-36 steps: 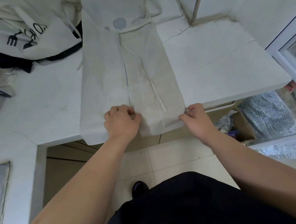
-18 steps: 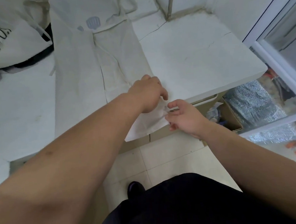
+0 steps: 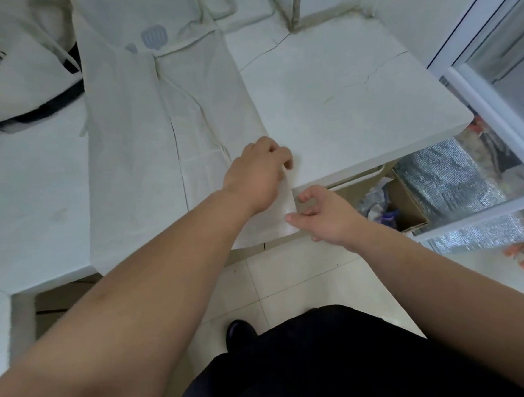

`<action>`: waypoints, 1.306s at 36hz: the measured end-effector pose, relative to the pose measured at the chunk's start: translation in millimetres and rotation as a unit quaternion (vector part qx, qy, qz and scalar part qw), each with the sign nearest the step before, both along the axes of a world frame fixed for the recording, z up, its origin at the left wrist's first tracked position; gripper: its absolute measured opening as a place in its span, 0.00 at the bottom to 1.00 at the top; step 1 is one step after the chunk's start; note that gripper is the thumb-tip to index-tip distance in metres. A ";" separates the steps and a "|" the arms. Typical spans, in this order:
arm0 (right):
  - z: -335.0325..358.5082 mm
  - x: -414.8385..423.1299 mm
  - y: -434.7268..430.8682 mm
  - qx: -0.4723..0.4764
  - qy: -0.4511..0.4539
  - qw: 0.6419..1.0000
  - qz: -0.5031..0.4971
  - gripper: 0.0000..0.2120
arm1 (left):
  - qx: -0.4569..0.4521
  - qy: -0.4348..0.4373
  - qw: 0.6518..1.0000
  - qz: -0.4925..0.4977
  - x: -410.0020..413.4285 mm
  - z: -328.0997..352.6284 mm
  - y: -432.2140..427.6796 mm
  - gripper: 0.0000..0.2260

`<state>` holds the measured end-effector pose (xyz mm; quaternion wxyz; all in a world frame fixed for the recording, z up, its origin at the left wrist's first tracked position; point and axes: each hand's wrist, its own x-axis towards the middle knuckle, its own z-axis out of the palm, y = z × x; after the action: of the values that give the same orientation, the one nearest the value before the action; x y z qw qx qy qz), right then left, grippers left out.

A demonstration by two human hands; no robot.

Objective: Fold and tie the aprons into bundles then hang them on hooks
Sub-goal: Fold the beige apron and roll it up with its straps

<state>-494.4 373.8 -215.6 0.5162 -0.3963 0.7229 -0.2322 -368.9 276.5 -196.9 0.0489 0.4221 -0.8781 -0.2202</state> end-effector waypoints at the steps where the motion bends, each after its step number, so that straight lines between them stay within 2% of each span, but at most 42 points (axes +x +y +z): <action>1: 3.8 1.0 -2.5 -0.001 0.026 1.000 0.008 0.20 | 0.003 0.018 1.000 0.012 5.3 2.1 0.7 0.13; 4: 13.1 4.9 -14.6 -0.051 0.130 0.990 0.004 0.17 | -0.004 0.059 0.994 0.093 28.4 6.0 1.4 0.15; 8: 22.5 21.2 -35.5 -0.128 0.160 0.979 0.010 0.11 | -0.010 0.059 0.964 0.261 63.3 10.9 5.3 0.13; 12: 28.2 50.8 -49.9 -0.185 0.194 0.959 0.093 0.12 | 0.015 0.017 0.929 0.369 93.9 11.9 19.6 0.13; 16: 20.3 75.9 -59.5 -0.174 0.226 0.932 0.226 0.18 | 0.067 -0.012 0.903 0.424 115.2 7.8 39.2 0.17; 20: 10.0 82.0 -61.8 -0.137 0.298 0.896 0.298 0.26 | 0.088 -0.049 0.897 0.431 120.2 0.5 53.4 0.23; 25: 8.9 80.8 -61.5 -0.140 0.306 0.887 0.316 0.29 | 0.084 -0.050 0.901 0.422 117.3 -1.1 57.7 0.16; 30: 8.8 79.1 -59.7 -0.139 0.303 0.885 0.325 0.30 | 0.058 -0.113 0.912 0.391 114.5 1.8 56.4 0.14; 43: 9.6 71.0 -66.4 -0.131 0.248 0.899 0.337 0.27 | 0.077 -0.188 0.910 0.362 96.6 6.0 47.2 0.13; 47: 8.1 71.4 -66.9 -0.134 0.257 0.896 0.337 0.26 | 0.125 -0.126 0.913 0.369 99.3 13.0 38.3 0.05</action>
<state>-423.0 306.9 -207.4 0.3017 -0.7275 0.6156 -0.0292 -269.6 314.8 -183.9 -0.0372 0.7426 -0.6243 -0.2397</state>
